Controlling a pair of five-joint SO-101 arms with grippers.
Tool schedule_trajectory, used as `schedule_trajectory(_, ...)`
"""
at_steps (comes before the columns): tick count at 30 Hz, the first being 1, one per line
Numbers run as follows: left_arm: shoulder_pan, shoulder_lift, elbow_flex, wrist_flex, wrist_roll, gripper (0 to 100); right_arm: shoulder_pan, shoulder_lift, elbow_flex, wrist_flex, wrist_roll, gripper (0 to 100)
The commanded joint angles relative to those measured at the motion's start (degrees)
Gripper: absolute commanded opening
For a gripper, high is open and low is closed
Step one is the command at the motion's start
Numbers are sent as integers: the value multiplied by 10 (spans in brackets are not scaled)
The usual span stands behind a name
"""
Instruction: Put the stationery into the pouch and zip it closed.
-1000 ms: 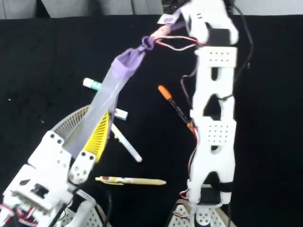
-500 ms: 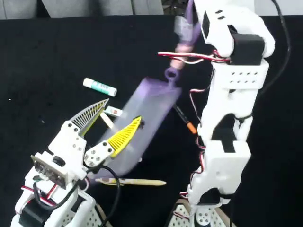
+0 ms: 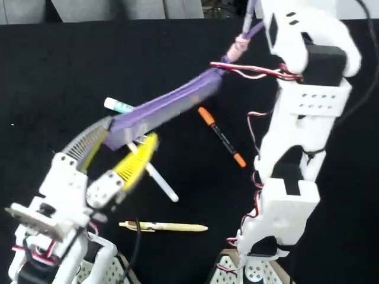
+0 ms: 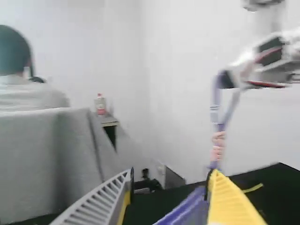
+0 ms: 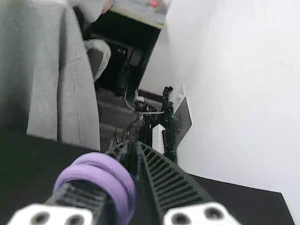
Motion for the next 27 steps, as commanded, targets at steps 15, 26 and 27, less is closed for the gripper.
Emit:
schedule_trajectory(15,-163,305,33,-219,104,250,50,-41,-120,-102,-131,11)
schedule_trajectory(26,-161,306,38,-219,105,250,51,-146,-115,-156,-23,11)
schedule_trajectory(27,-161,306,38,-219,105,250,51,-155,-115,-160,-22,11)
